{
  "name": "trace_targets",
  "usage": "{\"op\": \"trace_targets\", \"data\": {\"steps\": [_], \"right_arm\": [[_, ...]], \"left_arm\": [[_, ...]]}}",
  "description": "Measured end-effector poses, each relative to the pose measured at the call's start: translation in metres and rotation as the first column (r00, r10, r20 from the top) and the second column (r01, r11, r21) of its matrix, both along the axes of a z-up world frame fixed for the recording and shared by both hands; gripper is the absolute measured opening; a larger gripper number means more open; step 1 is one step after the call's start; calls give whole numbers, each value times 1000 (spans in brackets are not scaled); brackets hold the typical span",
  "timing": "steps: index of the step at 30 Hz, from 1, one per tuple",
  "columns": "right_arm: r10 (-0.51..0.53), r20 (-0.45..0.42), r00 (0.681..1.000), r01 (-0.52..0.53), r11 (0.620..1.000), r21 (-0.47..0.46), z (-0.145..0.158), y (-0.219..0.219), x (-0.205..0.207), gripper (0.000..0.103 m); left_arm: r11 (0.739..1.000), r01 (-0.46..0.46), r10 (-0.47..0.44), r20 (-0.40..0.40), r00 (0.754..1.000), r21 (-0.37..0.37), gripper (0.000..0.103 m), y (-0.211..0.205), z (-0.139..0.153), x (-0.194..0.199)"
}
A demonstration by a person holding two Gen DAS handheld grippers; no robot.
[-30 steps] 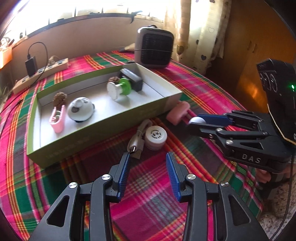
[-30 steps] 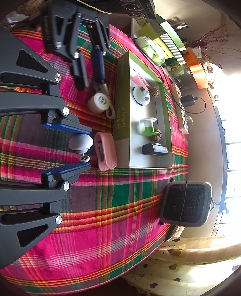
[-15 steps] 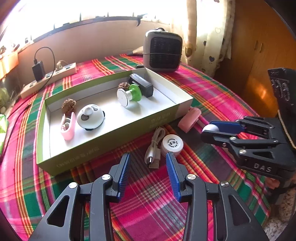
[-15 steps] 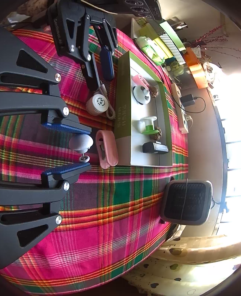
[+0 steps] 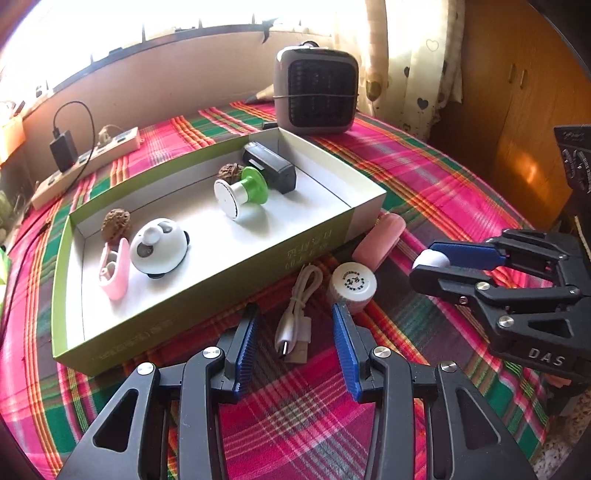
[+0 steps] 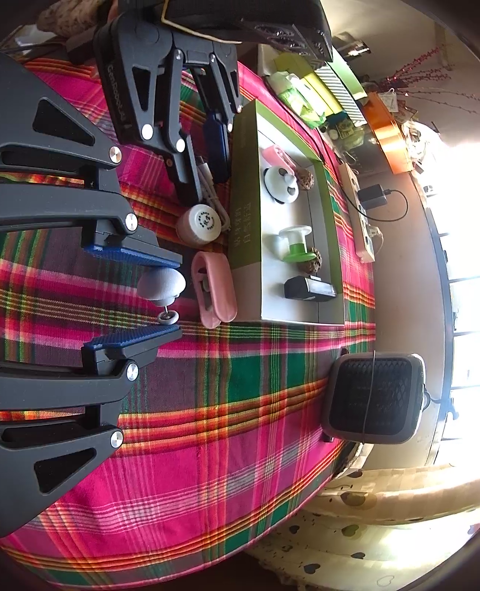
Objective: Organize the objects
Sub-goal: 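Close the left tool on the white USB cable while the right tool grips the knob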
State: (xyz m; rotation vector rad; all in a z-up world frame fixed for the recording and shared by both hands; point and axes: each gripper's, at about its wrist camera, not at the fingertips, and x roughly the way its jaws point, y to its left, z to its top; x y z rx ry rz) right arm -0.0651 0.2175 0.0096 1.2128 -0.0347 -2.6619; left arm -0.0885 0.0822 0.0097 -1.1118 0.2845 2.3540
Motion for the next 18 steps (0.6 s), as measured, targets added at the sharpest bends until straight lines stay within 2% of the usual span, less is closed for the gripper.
{"op": "trace_targets", "data": {"steps": [3, 14, 18], "right_arm": [[-2, 4, 1000, 2, 1000, -3, -1, 1, -1, 33], [-2, 20, 1000, 2, 1000, -9, -4, 3, -3, 33], [-4, 26, 1000, 4, 1000, -11, -5, 4, -4, 33]], "left_arm": [[1000, -3, 3, 2, 1000, 2, 37, 1, 0, 0], [999, -39, 39, -12, 999, -22, 19, 1, 1, -1], [999, -45, 44, -17, 999, -28, 18, 1, 0, 0]]}}
